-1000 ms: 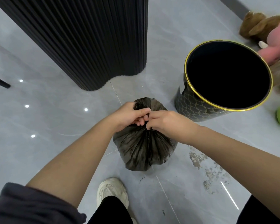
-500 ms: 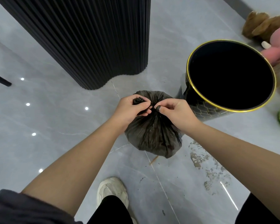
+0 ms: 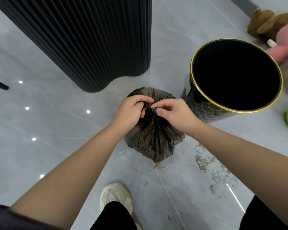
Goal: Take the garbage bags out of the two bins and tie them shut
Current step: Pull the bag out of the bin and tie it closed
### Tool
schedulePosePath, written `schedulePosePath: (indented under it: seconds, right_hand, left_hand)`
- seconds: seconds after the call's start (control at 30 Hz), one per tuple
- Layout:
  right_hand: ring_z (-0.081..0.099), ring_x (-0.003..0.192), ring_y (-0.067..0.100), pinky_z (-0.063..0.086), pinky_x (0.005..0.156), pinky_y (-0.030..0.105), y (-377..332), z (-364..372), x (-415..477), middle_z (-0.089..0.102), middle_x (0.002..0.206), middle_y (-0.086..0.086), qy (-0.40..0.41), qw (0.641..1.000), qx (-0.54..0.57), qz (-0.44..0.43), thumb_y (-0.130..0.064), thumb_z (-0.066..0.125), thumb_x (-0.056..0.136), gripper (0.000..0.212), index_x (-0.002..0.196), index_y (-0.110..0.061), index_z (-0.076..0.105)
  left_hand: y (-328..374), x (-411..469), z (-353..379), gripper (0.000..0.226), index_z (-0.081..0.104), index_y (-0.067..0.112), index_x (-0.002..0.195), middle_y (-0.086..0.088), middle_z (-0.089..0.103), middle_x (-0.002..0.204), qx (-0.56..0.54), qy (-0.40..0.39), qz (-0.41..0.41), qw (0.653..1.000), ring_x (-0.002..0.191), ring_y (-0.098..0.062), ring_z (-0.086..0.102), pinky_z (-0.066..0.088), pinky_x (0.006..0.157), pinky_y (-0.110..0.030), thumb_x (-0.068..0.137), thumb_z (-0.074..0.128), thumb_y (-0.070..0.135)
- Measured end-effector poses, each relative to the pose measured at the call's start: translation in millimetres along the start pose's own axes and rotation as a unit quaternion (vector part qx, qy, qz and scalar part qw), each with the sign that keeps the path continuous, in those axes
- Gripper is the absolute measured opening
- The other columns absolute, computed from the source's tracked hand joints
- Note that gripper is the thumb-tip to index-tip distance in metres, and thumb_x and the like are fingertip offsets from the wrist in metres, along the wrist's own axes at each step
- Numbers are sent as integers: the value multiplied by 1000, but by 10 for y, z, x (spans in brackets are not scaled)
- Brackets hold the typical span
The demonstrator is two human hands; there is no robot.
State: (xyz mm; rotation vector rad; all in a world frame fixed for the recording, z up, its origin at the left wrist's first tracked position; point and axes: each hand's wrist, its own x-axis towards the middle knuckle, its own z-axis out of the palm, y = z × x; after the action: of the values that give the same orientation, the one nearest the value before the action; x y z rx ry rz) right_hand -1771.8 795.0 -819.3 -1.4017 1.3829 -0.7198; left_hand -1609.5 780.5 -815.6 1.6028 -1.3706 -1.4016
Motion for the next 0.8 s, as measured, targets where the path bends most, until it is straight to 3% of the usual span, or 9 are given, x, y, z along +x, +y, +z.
schedulePosePath:
  seconds: [0.07,0.13,0.2,0.27,0.4,0.5,0.6,0.7,0.8]
  right_hand:
    - [65,82,3,50,80,12,-4,-15,11,69,85,-10,-5,1000,-14,10,-5,60,89,20,95,-19,73]
    - [63,79,2,50,77,11,8,-15,6,68,85,-8,10,999,20,37,-4,58,91,20,92,-19,71]
    - [65,81,6,53,78,16,17,-8,-1,70,86,-2,21,994,77,78,-5,56,93,20,90,-18,71]
    - [67,82,11,55,79,23,10,-12,-2,71,86,2,24,986,119,112,-6,56,93,20,88,-18,71]
    - [69,84,15,56,82,27,-15,-29,-27,73,87,4,12,984,137,116,-7,62,90,14,89,-15,73]
    - [66,76,7,54,79,19,-21,-19,-48,70,82,-1,23,993,97,63,-4,68,84,13,86,-16,71]
    - [55,63,-3,49,68,16,-37,15,-37,65,74,-11,42,999,23,-11,-4,72,80,16,83,-19,69]
    - [48,56,0,41,61,14,-17,45,-42,61,64,-23,78,995,-32,-61,-6,72,80,13,87,-16,73]
    - [48,58,0,37,59,10,-6,81,-75,56,63,-25,97,987,-69,-106,-5,70,81,14,92,-12,74]
  left_hand:
    - [6,4,3,39,70,19,90,-1,50,54,6,-14,-4,1000,52,-9,47,44,61,-22,94,37,-2]
    - [13,-12,-18,32,70,21,94,3,57,67,80,-11,59,995,62,-8,52,45,67,-23,93,43,3]
    - [-15,-29,-78,22,67,21,108,7,61,93,226,-25,184,956,84,-6,57,45,79,-23,92,52,16]
    - [-71,-25,-111,27,61,21,118,5,60,108,340,-52,244,907,96,-11,58,48,83,-29,92,55,27]
    - [-87,-17,-83,17,64,17,97,3,60,89,391,-23,261,882,80,-19,58,50,68,-42,94,51,27]
    - [-36,-9,-79,21,59,18,75,8,53,65,284,-48,186,939,64,-9,52,45,61,-37,94,50,22]
    - [71,9,-40,36,47,23,56,10,39,45,144,-59,41,987,43,-6,37,28,49,-29,91,51,18]
    - [176,33,21,35,36,17,56,1,28,49,-10,-61,-91,994,39,-16,27,19,49,-30,90,45,8]
    - [238,-3,30,30,37,14,61,0,28,47,-85,-70,-166,980,40,-17,27,23,48,-28,90,43,8]
